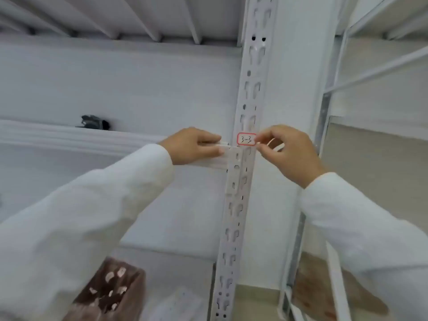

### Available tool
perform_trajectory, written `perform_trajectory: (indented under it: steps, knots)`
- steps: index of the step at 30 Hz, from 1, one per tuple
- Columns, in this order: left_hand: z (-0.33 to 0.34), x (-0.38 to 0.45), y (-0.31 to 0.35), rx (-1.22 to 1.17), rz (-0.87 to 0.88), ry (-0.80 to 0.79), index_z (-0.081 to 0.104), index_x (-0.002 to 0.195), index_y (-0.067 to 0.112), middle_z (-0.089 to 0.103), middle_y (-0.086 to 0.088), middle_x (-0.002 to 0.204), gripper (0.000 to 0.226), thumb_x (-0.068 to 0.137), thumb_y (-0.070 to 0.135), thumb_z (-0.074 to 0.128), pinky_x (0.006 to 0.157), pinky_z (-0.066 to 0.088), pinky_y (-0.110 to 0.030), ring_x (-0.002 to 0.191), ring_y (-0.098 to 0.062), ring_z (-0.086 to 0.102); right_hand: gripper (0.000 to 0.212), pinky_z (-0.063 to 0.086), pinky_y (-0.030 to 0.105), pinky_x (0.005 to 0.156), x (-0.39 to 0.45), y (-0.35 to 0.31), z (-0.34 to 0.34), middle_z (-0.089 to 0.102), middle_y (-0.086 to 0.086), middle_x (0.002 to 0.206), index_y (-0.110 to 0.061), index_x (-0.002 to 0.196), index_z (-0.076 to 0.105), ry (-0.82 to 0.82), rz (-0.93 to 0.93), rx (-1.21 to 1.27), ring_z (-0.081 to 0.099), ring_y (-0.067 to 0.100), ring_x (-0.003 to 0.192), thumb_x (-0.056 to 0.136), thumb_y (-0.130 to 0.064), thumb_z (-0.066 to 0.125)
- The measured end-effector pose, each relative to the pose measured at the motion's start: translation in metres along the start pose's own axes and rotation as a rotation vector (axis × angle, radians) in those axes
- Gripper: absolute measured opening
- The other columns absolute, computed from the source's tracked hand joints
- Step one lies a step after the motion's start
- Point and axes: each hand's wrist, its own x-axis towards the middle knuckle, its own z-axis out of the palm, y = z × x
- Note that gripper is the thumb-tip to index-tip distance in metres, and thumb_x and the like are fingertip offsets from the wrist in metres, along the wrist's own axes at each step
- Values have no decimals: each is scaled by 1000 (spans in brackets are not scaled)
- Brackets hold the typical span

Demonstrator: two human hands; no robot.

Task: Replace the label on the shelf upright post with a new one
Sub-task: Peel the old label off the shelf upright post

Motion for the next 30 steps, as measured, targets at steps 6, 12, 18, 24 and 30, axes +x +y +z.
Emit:
perform_trajectory:
  steps: [6,12,18,24,30]
  knots:
    - [27,24,17,74,-17,99,67,100,35,70,15,107,56,61,74,58,94,48,-35,103,-8,62,19,53,42,73,4,6,12,54,-8,95,-32,97,65,60,-27,-122,55,9,84,80,-23,66]
    - [41,28,12,323,6,300,44,51,28,47,5,55,51,68,76,49,57,31,-27,67,-19,50,20,39,27,69,20,1,22,50,-8,94,-25,100,68,142,-177,-249,39,6,91,80,-25,69]
    - [39,19,17,314,-5,279,40,54,28,43,11,55,50,71,75,48,55,28,-28,71,-17,48,10,34,24,70,23,-5,23,53,-5,91,-23,90,68,101,-136,-371,36,8,88,83,-30,66]
    - [39,7,19,197,20,305,68,94,32,70,7,95,45,79,68,45,68,35,-27,89,-18,59,6,35,26,69,21,-16,24,53,-6,87,-21,84,67,88,-80,-438,39,12,89,85,-26,63]
    - [39,11,15,172,14,285,66,106,31,70,5,109,47,80,65,47,76,40,-28,103,-19,60,8,34,25,68,20,-20,28,48,-11,81,-20,80,66,72,-53,-454,37,10,83,86,-21,60]
